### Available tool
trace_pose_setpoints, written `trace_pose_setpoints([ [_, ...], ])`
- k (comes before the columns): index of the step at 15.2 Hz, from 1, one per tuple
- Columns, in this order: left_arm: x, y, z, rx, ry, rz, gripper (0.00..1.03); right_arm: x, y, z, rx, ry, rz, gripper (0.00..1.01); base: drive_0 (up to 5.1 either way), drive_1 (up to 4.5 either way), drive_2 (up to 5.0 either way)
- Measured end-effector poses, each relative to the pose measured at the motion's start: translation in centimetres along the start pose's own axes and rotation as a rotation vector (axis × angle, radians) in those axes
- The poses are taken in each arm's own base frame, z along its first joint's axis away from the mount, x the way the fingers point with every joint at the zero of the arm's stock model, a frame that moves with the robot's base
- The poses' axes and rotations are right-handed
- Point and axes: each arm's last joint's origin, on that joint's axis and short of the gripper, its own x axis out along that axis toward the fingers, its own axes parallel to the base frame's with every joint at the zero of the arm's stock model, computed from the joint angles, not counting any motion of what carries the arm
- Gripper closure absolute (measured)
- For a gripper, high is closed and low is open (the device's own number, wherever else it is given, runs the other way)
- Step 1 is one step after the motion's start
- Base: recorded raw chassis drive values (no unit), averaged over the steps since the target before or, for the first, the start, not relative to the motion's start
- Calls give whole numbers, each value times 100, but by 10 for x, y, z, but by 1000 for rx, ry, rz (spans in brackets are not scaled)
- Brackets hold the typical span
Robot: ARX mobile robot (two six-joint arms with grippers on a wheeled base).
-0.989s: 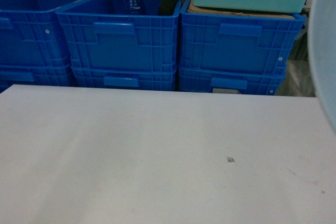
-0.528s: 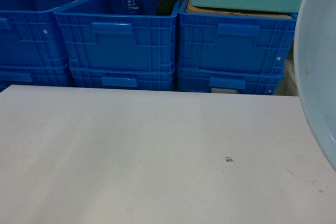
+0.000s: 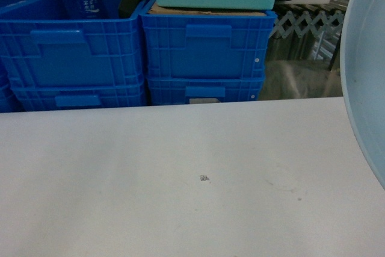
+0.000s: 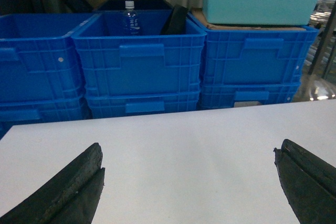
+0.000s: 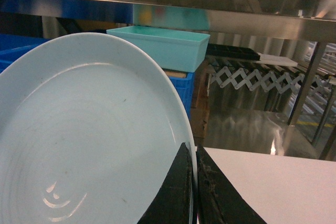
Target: Place blue tray on left shelf second layer neatly
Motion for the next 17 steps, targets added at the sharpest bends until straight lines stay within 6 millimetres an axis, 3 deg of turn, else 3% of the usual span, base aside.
trace_pose_setpoints([
  [17,0,0,0,0,0,0,5,0,0,0,0,0,0,99,-163,-163,-163],
])
